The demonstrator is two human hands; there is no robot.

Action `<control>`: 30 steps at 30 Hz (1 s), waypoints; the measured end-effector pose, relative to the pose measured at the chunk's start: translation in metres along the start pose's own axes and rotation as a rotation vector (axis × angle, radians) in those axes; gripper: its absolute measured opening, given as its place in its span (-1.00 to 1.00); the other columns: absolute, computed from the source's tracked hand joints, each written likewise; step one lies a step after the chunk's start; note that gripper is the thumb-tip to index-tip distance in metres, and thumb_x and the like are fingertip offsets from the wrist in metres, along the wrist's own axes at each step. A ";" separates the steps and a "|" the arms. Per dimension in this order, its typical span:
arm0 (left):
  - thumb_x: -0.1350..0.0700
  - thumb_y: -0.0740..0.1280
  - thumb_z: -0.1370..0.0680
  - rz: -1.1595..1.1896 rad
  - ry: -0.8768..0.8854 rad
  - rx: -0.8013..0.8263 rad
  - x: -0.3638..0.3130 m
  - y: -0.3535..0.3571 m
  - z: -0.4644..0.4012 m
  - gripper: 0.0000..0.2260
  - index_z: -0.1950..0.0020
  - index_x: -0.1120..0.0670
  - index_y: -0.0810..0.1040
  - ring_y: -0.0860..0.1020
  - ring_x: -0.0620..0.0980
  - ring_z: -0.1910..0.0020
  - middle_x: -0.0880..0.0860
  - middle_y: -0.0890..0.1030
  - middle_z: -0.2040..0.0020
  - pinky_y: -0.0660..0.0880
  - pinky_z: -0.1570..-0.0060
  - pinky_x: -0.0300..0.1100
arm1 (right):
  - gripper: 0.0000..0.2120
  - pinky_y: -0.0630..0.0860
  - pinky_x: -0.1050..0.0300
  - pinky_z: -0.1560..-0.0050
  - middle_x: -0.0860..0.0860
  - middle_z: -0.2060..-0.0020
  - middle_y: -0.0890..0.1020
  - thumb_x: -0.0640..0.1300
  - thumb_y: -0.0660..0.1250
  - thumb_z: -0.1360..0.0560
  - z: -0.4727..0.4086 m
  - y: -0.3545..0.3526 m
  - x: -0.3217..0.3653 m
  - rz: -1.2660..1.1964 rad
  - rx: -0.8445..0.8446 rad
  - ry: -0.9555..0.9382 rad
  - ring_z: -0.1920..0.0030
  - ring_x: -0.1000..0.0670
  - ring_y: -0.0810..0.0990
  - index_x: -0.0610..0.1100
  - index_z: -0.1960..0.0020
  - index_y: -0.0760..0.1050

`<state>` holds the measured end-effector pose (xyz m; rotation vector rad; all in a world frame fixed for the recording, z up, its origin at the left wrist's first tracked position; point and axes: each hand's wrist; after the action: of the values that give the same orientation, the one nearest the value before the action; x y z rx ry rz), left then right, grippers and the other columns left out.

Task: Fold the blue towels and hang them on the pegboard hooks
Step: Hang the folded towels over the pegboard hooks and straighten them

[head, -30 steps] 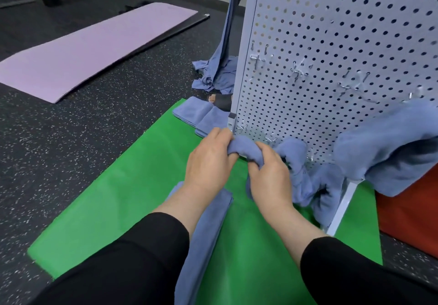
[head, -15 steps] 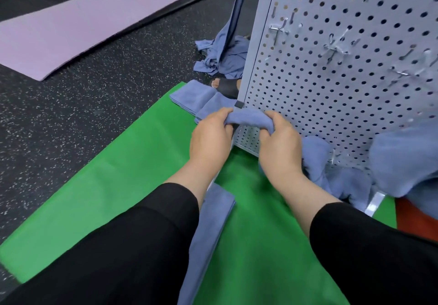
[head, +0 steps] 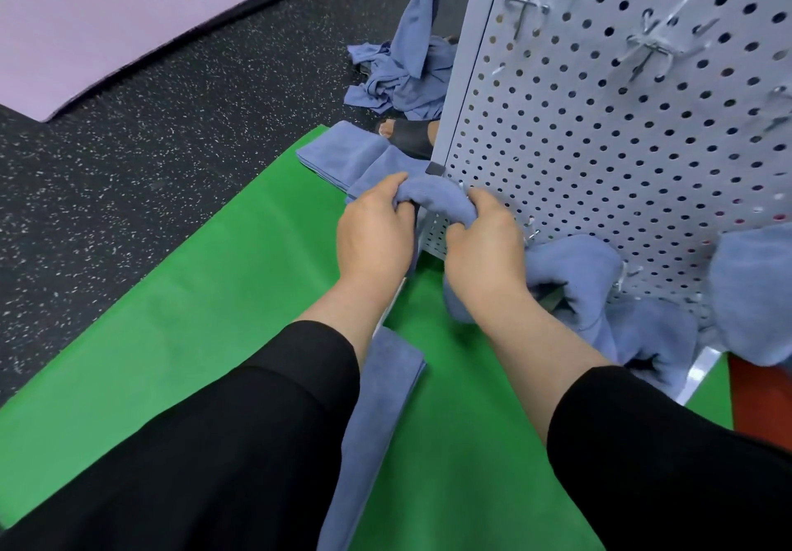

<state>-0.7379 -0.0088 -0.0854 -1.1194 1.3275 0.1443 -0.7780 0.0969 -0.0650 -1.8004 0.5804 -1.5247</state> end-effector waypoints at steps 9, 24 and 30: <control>0.19 0.28 -0.59 0.005 0.055 0.081 -0.003 0.001 0.007 -0.71 -0.27 0.02 0.63 0.59 0.18 -0.04 0.13 0.69 -0.09 0.49 0.04 -0.03 | -0.50 0.50 -0.08 -0.25 -0.11 -0.25 0.61 -0.35 0.11 -0.55 0.004 0.012 -0.008 -0.162 -0.141 0.179 -0.22 -0.16 0.57 -0.07 -0.43 0.45; 0.21 0.34 -0.52 0.109 0.033 0.344 0.040 0.017 0.049 -0.48 -0.44 -0.16 0.45 0.56 -0.06 0.06 -0.09 0.66 -0.04 0.48 0.08 -0.29 | -0.69 0.56 0.00 0.01 -0.04 -0.01 0.67 -0.16 0.27 -0.61 0.042 0.030 -0.039 -0.313 -0.059 0.178 0.04 -0.10 0.62 0.00 -0.34 0.48; 0.24 0.30 -0.58 0.070 -0.003 0.506 0.046 0.028 0.057 -0.50 -0.50 -0.04 0.36 0.56 0.00 -0.07 -0.01 0.62 -0.17 0.35 0.09 -0.27 | -0.63 0.54 -0.02 -0.08 -0.08 -0.13 0.66 -0.23 0.26 -0.60 0.049 0.032 -0.046 -0.275 0.010 0.187 -0.09 -0.15 0.61 -0.05 -0.38 0.43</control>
<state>-0.7025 0.0225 -0.1479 -0.6440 1.3054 -0.1345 -0.7364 0.1201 -0.1228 -1.7984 0.4237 -1.8924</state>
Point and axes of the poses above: each hand's wrist, its own z-axis away from the middle knuckle, its own y-axis out of the palm, x = y × z
